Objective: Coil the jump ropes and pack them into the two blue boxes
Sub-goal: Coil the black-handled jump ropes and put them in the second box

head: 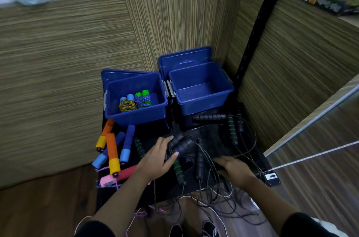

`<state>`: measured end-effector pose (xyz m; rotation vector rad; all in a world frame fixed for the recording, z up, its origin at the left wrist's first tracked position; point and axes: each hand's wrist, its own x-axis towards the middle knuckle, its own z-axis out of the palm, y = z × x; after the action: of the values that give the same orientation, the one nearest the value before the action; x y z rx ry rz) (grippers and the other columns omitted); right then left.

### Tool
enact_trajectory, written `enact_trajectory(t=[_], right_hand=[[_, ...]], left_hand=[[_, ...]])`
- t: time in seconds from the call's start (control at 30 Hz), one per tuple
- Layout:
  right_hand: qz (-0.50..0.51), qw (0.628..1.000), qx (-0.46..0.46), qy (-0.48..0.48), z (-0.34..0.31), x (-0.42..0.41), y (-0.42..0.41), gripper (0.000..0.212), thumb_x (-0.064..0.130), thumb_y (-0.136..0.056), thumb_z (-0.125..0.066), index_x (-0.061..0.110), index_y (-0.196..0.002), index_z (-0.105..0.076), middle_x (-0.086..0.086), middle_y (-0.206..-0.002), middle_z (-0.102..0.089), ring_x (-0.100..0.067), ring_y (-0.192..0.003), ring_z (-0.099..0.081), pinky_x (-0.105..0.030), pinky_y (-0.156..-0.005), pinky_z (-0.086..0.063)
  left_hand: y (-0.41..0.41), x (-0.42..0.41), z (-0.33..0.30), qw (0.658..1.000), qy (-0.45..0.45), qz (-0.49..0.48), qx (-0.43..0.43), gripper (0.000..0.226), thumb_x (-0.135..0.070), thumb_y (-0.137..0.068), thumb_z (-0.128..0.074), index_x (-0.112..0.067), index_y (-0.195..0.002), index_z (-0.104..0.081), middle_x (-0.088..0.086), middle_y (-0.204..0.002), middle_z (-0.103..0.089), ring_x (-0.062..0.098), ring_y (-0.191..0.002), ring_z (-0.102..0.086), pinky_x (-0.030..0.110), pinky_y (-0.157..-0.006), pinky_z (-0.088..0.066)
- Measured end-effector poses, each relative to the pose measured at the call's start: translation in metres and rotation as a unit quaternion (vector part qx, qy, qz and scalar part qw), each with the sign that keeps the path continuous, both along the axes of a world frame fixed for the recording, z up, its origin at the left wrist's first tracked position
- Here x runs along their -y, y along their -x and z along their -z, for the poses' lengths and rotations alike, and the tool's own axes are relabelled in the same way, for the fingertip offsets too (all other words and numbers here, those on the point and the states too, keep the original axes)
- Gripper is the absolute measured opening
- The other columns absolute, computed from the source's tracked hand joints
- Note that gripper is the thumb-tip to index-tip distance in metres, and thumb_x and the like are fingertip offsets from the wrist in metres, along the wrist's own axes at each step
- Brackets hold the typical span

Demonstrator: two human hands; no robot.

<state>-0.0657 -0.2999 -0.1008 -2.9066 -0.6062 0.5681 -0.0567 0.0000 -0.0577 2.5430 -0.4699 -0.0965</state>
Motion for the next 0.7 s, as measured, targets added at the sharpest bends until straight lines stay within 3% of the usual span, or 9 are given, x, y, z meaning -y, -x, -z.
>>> enact_trajectory(t=[0.13, 0.27, 0.3, 0.33, 0.4, 0.43, 0.5, 0.57, 0.7], right_hand=[[-0.011, 0.997, 0.01, 0.076, -0.003, -0.016, -0.005, 0.031, 0.026, -0.098, -0.041, 0.019, -0.128, -0.048, -0.006, -0.131, -0.047, -0.028, -0.111, -0.056, -0.033, -0.087, -0.043], [-0.021, 0.989, 0.007, 0.145, 0.003, -0.012, -0.003, 0.03, 0.027, -0.095, -0.05, 0.019, -0.124, -0.05, -0.006, -0.128, -0.05, -0.028, -0.105, -0.061, -0.036, -0.087, -0.042], [-0.02, 0.988, 0.02, 0.151, 0.003, -0.012, -0.004, 0.033, 0.025, -0.086, -0.064, 0.015, -0.116, -0.054, -0.006, -0.119, -0.057, -0.027, -0.092, -0.066, -0.038, -0.079, -0.048], [-0.012, 0.987, 0.028, 0.158, 0.003, -0.01, -0.005, 0.041, 0.021, -0.069, -0.079, 0.011, -0.102, -0.056, -0.006, -0.101, -0.064, -0.025, -0.07, -0.068, -0.036, -0.062, -0.053], [0.051, 0.988, 0.07, 0.125, 0.003, -0.001, -0.012, 0.049, 0.012, -0.044, -0.09, 0.009, -0.078, -0.055, -0.007, -0.07, -0.06, -0.021, -0.039, -0.057, -0.027, -0.034, -0.042], [0.083, 0.984, 0.107, 0.113, -0.004, 0.004, -0.018, 0.044, 0.009, -0.045, -0.09, 0.009, -0.074, -0.057, -0.008, -0.068, -0.058, -0.021, -0.036, -0.055, -0.025, -0.03, -0.038], [0.139, 0.975, 0.146, 0.098, -0.031, 0.014, -0.029, 0.026, 0.007, -0.07, -0.077, 0.006, -0.088, -0.059, -0.012, -0.087, -0.058, -0.025, -0.05, -0.063, -0.032, -0.036, -0.045], [0.226, 0.958, 0.158, 0.08, -0.047, 0.03, -0.042, 0.018, 0.006, -0.093, -0.046, 0.003, -0.11, -0.047, -0.016, -0.114, -0.048, -0.035, -0.08, -0.068, -0.041, -0.058, -0.05], [0.332, 0.931, 0.14, 0.048, -0.058, 0.05, -0.052, 0.024, -0.002, -0.092, -0.033, -0.001, -0.115, -0.039, -0.022, -0.12, -0.046, -0.045, -0.096, -0.061, -0.047, -0.075, -0.047]], left_hand=[[0.001, -0.004, 0.004, 1.0, -0.026, -0.004, -0.012, 0.083, -0.074, -0.087, -0.018, -0.016, -0.146, -0.028, -0.001, -0.135, -0.039, 0.017, -0.121, -0.05, 0.036, -0.096, -0.046], [0.002, -0.005, 0.011, 0.997, -0.082, -0.012, -0.001, 0.091, -0.077, -0.084, -0.007, -0.014, -0.146, -0.029, 0.001, -0.131, -0.041, 0.02, -0.116, -0.053, 0.036, -0.091, -0.049], [0.003, -0.005, 0.014, 0.994, -0.104, -0.012, 0.0, 0.092, -0.077, -0.083, -0.004, -0.014, -0.146, -0.028, 0.002, -0.131, -0.041, 0.02, -0.115, -0.053, 0.035, -0.09, -0.05], [0.004, -0.005, 0.017, 0.992, -0.129, -0.01, -0.001, 0.094, -0.077, -0.082, -0.001, -0.014, -0.146, -0.028, 0.002, -0.129, -0.042, 0.021, -0.112, -0.054, 0.034, -0.087, -0.05], [0.007, -0.008, 0.026, 0.984, -0.177, -0.003, 0.004, 0.092, -0.074, -0.083, 0.004, -0.015, -0.145, -0.031, 0.004, -0.124, -0.046, 0.023, -0.101, -0.058, 0.035, -0.078, -0.053], [0.009, -0.011, 0.033, 0.98, -0.196, 0.002, 0.012, 0.088, -0.072, -0.086, 0.002, -0.015, -0.143, -0.035, 0.006, -0.118, -0.05, 0.023, -0.093, -0.06, 0.034, -0.071, -0.055], [0.016, -0.018, 0.044, 0.973, -0.229, 0.004, 0.026, 0.076, -0.065, -0.094, -0.006, -0.014, -0.136, -0.043, 0.008, -0.106, -0.057, 0.022, -0.077, -0.063, 0.031, -0.057, -0.054], [0.021, -0.022, 0.051, 0.968, -0.246, -0.005, 0.037, 0.068, -0.06, -0.097, -0.01, -0.013, -0.13, -0.047, 0.007, -0.098, -0.06, 0.019, -0.067, -0.062, 0.026, -0.05, -0.051], [0.021, -0.018, 0.049, 0.967, -0.249, -0.015, 0.053, 0.061, -0.057, -0.097, -0.015, -0.013, -0.125, -0.047, 0.003, -0.09, -0.057, 0.016, -0.061, -0.059, 0.024, -0.044, -0.048]])
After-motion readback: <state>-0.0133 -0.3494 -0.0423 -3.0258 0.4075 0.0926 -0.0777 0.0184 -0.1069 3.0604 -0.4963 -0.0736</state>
